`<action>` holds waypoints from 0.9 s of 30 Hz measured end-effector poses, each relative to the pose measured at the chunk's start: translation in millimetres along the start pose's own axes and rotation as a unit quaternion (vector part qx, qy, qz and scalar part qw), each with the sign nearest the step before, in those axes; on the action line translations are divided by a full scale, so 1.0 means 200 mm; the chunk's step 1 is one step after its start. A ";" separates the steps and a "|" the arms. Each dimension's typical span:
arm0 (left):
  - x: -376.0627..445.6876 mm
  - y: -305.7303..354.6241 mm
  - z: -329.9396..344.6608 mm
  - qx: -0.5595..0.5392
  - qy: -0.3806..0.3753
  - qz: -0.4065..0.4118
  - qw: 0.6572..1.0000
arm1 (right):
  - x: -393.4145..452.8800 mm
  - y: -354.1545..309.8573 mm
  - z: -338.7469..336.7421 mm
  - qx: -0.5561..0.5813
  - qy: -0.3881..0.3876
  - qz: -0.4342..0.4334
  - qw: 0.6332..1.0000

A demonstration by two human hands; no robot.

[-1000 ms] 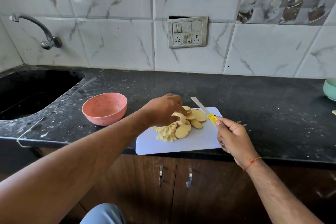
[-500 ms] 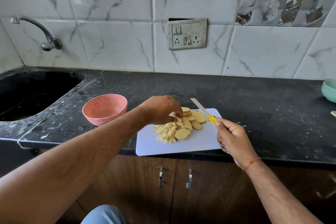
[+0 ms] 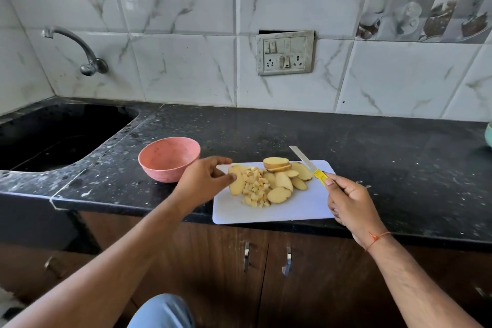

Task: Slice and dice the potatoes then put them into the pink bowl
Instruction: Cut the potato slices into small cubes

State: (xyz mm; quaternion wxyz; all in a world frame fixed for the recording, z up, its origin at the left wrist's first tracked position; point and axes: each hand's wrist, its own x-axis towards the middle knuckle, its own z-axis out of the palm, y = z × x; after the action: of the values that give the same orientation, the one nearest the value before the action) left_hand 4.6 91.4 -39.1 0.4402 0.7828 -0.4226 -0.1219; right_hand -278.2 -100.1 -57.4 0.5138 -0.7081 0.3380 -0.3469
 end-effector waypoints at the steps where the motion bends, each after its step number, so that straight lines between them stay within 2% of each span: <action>1: -0.04 -0.04 0.00 0.021 0.001 -0.003 1.000 | 0.00 0.00 0.01 -0.007 0.004 -0.003 1.000; 5: -0.11 -0.14 0.01 0.076 0.012 -0.002 0.997 | -0.04 -0.03 0.06 -0.093 0.013 -0.041 0.995; 9: -0.13 -0.16 -0.04 0.118 -0.044 0.020 0.992 | -0.19 -0.09 0.18 -0.217 -0.034 -0.102 0.970; 12: -0.13 -0.19 -0.07 0.126 -0.068 0.024 0.989 | -0.35 -0.13 0.32 -0.300 -0.059 -0.159 0.939; 15: -0.13 -0.21 -0.06 0.119 -0.053 0.033 0.991 | -0.46 -0.15 0.39 -0.391 -0.080 -0.199 0.895; 18: -0.14 -0.19 -0.05 0.109 -0.039 0.033 0.993 | -0.51 -0.16 0.42 -0.444 -0.097 -0.200 0.868; 21: -0.16 -0.19 -0.06 0.095 -0.040 0.034 0.994 | -0.52 -0.17 0.41 -0.485 -0.077 -0.203 0.847; 25: -0.16 -0.20 -0.06 0.082 -0.049 0.028 0.995 | -0.50 -0.18 0.41 -0.510 -0.059 -0.196 0.835; 27: -0.16 -0.20 -0.07 0.072 -0.060 0.024 0.995 | -0.50 -0.20 0.42 -0.499 -0.060 -0.191 0.843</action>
State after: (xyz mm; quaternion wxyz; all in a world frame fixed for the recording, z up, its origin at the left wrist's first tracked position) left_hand 15.7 133.7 -68.3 0.3594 0.7935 -0.4744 -0.1272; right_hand -255.7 34.5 -52.6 0.0339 -0.9390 0.2916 -0.1794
